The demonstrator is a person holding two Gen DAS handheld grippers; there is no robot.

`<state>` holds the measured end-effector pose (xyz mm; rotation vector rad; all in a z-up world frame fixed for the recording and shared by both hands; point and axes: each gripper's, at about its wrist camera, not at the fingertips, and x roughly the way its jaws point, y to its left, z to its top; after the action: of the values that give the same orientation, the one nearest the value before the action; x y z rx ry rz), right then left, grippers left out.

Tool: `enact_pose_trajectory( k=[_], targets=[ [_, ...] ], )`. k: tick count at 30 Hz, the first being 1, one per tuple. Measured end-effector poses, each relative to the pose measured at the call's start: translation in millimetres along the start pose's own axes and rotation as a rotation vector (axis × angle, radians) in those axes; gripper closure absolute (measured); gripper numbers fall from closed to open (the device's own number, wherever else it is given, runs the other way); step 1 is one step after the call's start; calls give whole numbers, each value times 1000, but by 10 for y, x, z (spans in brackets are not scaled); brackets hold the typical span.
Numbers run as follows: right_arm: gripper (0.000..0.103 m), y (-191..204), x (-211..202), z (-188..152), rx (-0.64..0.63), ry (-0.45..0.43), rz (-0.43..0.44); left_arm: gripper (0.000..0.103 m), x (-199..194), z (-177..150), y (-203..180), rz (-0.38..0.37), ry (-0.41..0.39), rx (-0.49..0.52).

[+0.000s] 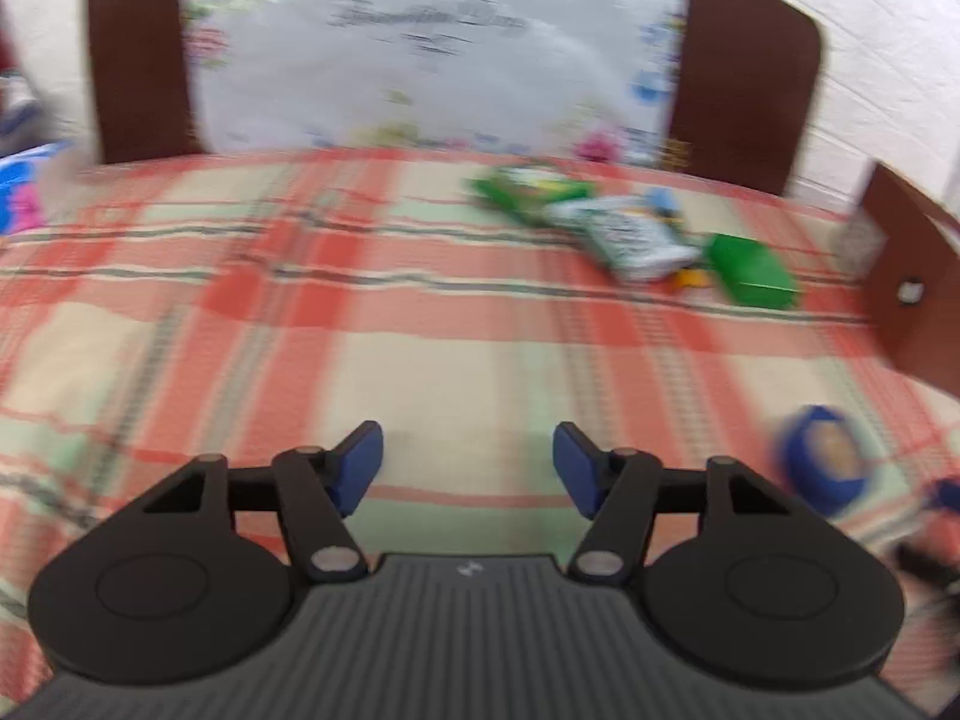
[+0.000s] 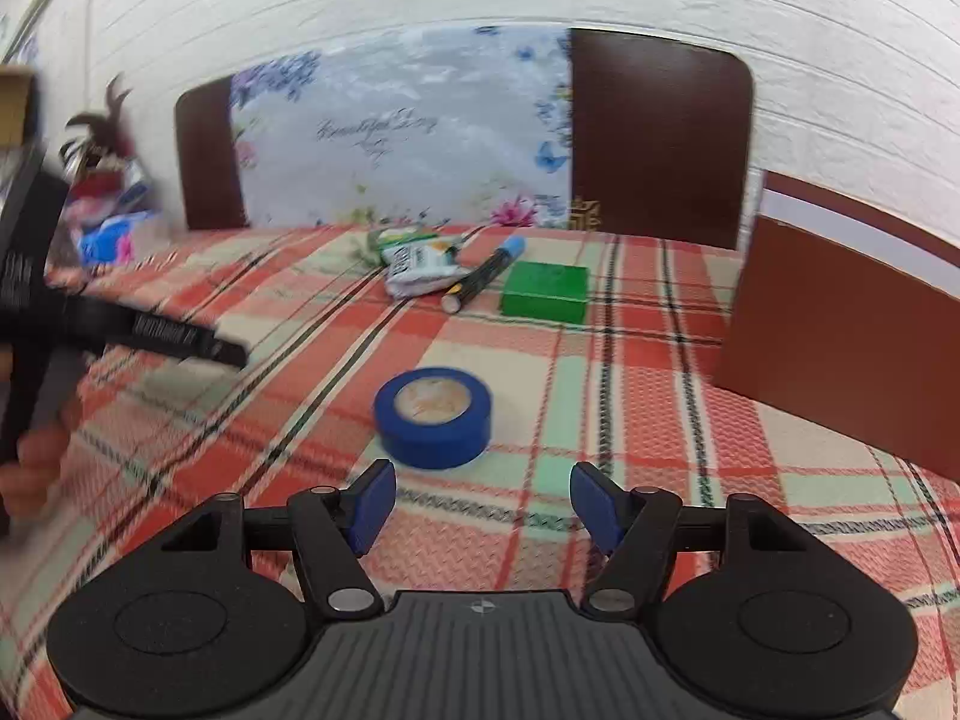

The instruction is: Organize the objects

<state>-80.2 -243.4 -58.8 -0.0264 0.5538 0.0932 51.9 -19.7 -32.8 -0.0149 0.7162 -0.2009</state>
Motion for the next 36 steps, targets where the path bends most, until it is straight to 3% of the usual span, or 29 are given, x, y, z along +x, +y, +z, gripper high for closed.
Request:
enact_pose_trajectory(
  k=[5,10,13,14,16,18,21,25,28,32,36],
  targets=[
    [39,80,157,70,-71,-9,-2,41,-23,90,-603,-118,99,76],
    [39,102,353,145,-106,23,18,42,66,94,-911,-165,156,102],
    [41,112,470,185,-119,29,35,58,164,85,-983,-172,189,114],
    [47,111,511,199,-117,35,49,67,205,78,-993,-173,198,113],
    [49,143,543,214,-119,29,75,84,227,80,-1030,-190,194,123],
    [49,150,507,229,-128,5,57,85,195,125,-1081,-172,195,136],
    [49,77,302,312,-166,-113,-23,85,35,341,-1188,-218,145,137],
    [48,-291,39,586,-178,-241,-170,85,-170,765,-1638,-302,35,199],
    [48,-721,-63,780,-145,-278,-249,85,-201,1032,-2106,-351,-35,273],
    [48,-1316,-18,968,-87,-250,-290,85,6,1279,-2631,-399,-58,311],
    [48,-1791,223,1043,-46,-185,-272,85,356,1375,-2997,-387,-37,342]
  ],
)
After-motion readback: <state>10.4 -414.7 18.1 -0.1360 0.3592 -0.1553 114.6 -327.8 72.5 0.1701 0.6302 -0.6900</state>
